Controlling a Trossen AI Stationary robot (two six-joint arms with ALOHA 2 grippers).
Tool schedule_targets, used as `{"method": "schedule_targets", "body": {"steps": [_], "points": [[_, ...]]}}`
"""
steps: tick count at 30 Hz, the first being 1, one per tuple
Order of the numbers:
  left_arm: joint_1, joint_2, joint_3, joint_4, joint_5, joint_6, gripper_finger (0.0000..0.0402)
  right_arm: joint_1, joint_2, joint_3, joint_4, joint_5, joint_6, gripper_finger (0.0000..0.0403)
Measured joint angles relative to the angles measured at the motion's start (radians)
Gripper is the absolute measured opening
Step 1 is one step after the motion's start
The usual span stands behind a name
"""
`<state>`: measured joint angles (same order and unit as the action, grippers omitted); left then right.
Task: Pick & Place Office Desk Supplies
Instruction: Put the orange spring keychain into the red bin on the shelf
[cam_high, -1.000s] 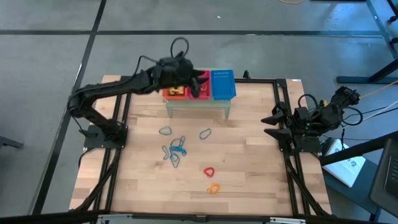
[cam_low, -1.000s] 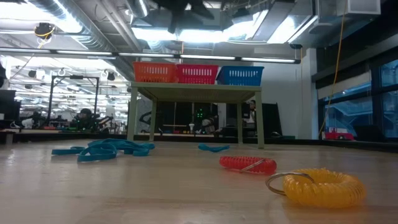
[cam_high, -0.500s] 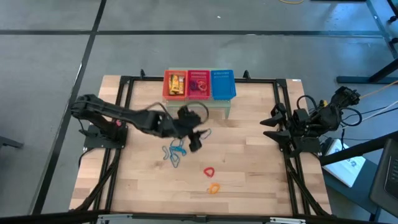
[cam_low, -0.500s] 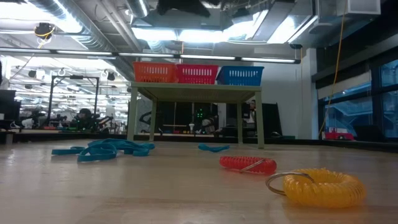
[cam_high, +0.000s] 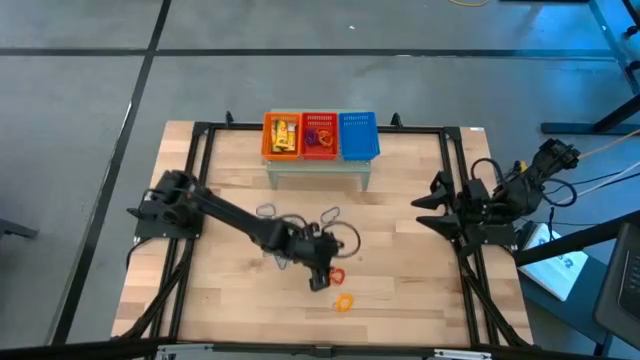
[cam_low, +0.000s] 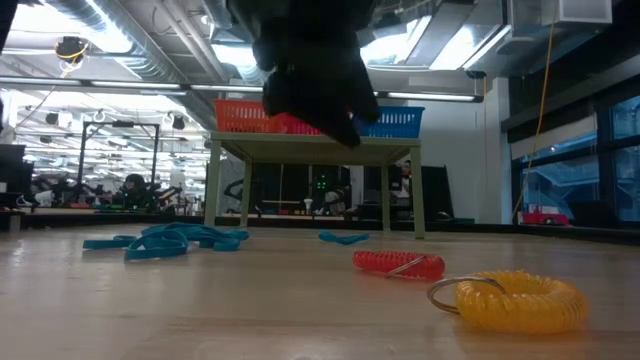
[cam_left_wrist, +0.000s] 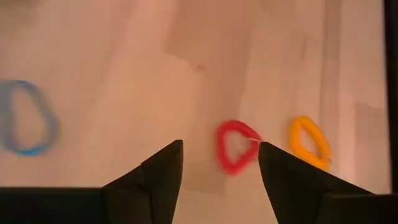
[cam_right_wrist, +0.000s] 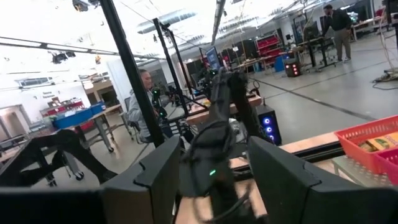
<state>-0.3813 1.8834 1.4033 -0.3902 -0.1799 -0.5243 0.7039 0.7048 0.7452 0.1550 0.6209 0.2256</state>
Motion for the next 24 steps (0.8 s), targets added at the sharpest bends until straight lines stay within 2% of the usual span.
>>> {"method": "schedule_targets", "body": {"steps": [7,11,13,18,24], "points": [[-0.025,0.077,-0.001,0.123,-0.007,-0.013,0.0212,0.000,0.006,0.000,0.000,0.001,0.002,0.0192],[-0.025,0.095,0.000,0.132,-0.053,-0.005,0.0212,0.000,0.007,0.000,0.000,0.013,0.010,0.0192],[-0.025,0.105,0.000,0.133,-0.038,0.012,0.0212,0.000,0.011,0.000,0.000,0.034,0.024,0.0192],[-0.033,0.117,0.000,0.158,0.025,0.113,0.0212,0.000,0.014,0.000,0.000,0.045,0.029,0.0192],[-0.051,0.117,0.000,0.147,0.027,0.280,0.0212,0.000,0.014,0.000,0.000,0.045,0.030,0.0192]]}}
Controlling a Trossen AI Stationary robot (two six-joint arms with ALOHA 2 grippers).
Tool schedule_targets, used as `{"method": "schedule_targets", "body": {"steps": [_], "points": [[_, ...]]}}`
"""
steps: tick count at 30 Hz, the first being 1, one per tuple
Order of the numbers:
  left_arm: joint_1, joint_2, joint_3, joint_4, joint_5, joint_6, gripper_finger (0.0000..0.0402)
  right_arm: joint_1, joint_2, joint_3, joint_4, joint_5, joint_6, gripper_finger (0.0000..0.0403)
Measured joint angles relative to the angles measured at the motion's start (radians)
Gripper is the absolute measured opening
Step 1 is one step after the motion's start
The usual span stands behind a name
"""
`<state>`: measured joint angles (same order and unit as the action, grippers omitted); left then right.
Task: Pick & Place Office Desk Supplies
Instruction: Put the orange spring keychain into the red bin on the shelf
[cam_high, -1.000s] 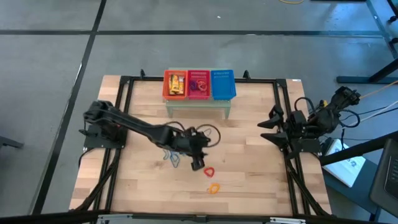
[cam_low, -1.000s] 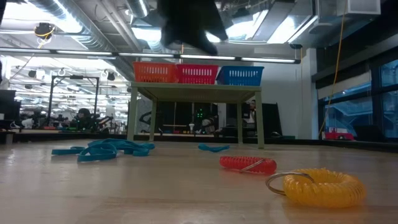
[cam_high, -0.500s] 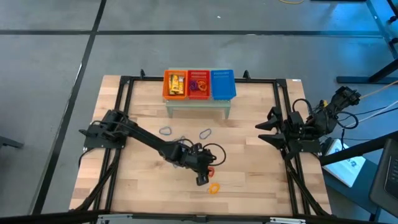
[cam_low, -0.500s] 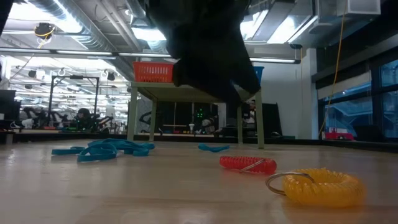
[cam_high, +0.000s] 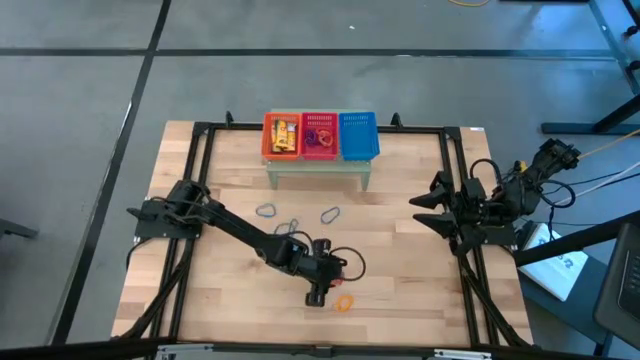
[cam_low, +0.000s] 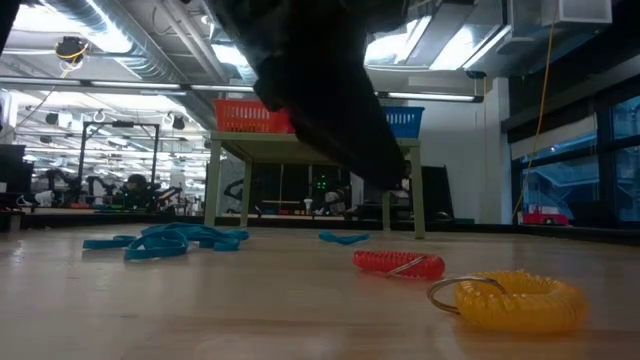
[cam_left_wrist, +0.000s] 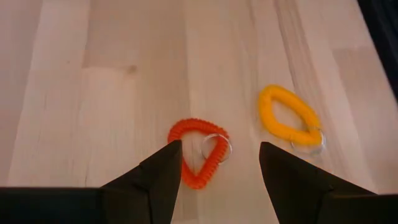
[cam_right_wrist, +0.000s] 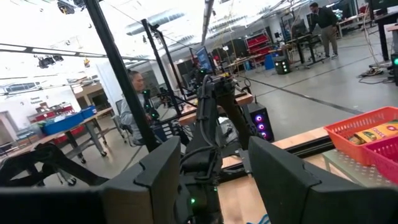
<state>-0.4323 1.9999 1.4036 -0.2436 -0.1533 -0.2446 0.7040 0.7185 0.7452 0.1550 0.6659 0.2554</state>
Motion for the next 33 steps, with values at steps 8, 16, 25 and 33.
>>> {"method": "schedule_targets", "body": {"steps": [8,16,25,33], "points": [[0.008,0.009,0.000,-0.022,0.052,0.154,0.0212,0.000,0.000,0.000,0.000,0.000,0.001,0.0192],[0.037,0.050,0.000,-0.023,0.062,0.187,0.0212,0.000,0.000,0.000,0.000,0.000,0.002,0.0192],[0.017,0.093,0.001,0.018,0.114,0.228,0.0209,0.000,0.000,0.000,0.000,0.007,0.002,0.0192],[-0.014,0.108,0.001,0.015,0.097,0.241,0.0183,0.000,0.000,0.000,-0.001,0.022,0.000,0.0192]]}}
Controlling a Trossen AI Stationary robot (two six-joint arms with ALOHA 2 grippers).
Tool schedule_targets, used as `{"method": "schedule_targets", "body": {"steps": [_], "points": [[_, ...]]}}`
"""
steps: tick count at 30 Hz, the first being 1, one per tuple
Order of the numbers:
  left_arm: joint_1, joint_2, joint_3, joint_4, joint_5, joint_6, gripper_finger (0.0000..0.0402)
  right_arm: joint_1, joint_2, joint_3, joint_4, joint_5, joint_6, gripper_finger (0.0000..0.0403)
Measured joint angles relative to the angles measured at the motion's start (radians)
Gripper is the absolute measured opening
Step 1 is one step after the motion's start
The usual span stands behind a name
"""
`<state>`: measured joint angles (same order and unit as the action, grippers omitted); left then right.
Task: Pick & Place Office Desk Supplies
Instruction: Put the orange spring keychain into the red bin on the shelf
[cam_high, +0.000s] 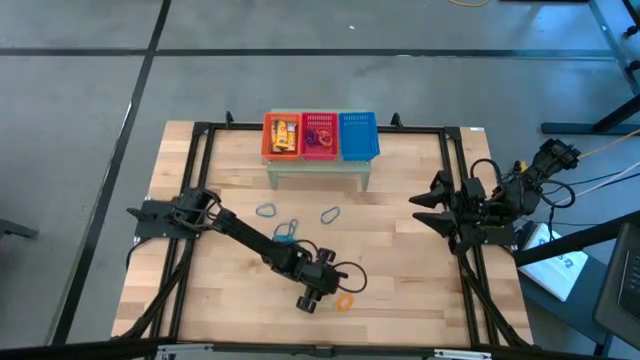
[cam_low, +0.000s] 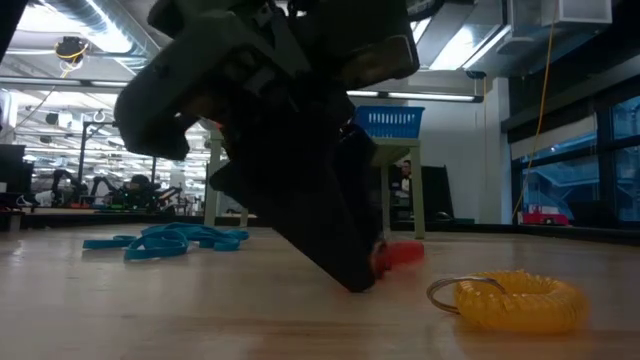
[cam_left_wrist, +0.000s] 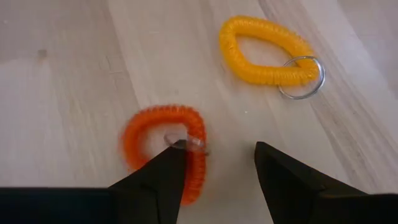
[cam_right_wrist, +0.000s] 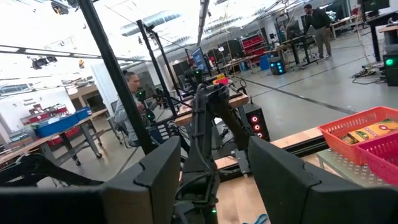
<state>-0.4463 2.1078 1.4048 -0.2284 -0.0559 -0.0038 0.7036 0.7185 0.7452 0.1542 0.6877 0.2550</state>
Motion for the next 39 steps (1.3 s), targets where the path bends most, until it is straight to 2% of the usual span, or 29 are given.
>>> {"method": "schedule_targets", "body": {"steps": [9,18,21,31,39], "points": [[-0.003,0.033,0.003,-0.008,-0.009,-0.096,0.0132,0.000,0.000,0.000,-0.002,0.012,0.000,0.0192],[0.028,0.036,0.000,0.024,-0.026,-0.313,0.0035,0.000,0.000,0.000,-0.024,0.012,0.000,0.0192],[0.050,0.031,-0.002,0.071,-0.024,-0.384,0.0016,0.000,0.000,0.000,-0.024,0.012,-0.001,0.0192],[0.145,-0.010,-0.004,0.234,0.019,-0.440,0.0019,0.000,0.000,0.000,-0.027,0.012,-0.001,0.0192],[0.219,-0.109,-0.003,0.292,0.031,-0.431,0.0017,-0.007,0.000,0.000,-0.032,0.012,-0.002,0.0192]]}}
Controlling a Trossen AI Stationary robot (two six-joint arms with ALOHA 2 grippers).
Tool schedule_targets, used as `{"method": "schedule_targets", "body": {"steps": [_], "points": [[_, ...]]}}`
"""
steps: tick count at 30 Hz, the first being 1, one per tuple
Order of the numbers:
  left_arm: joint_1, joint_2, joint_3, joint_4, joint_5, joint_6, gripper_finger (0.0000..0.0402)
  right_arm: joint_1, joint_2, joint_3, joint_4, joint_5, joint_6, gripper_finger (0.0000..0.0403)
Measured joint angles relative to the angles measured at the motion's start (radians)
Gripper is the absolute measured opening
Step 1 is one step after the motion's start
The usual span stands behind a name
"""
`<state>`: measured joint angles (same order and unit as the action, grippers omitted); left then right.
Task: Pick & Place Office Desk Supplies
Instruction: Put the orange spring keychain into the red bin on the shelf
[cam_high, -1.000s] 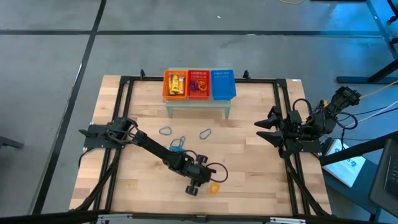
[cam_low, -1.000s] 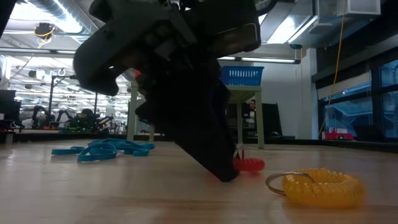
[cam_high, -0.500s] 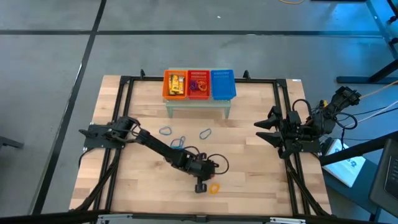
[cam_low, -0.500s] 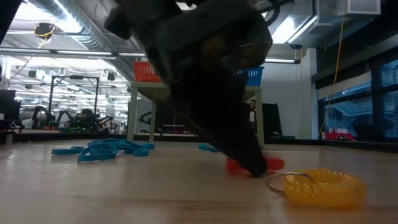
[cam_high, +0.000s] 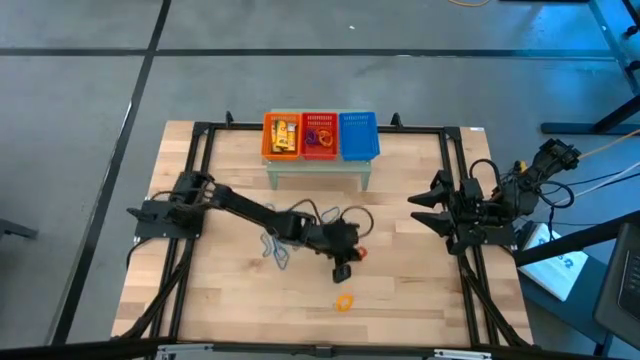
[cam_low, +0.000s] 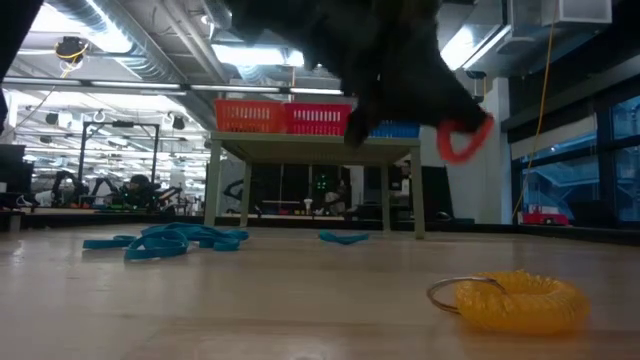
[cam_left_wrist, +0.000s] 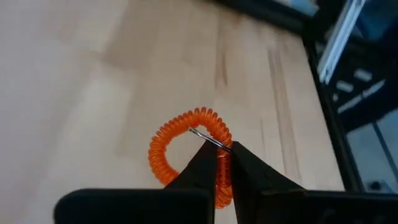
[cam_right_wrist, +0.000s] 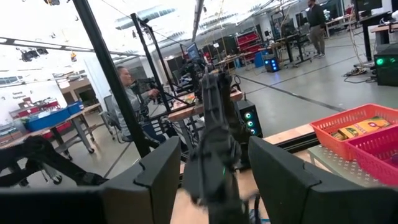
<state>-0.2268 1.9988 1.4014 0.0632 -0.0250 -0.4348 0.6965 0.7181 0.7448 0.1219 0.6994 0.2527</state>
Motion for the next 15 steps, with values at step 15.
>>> {"method": "schedule_targets", "body": {"steps": [15], "points": [[0.171,-0.267,0.002,-0.125,-0.088,0.167,0.0017,-0.023,0.000,0.000,-0.008,-0.002,0.001,0.0192]]}}
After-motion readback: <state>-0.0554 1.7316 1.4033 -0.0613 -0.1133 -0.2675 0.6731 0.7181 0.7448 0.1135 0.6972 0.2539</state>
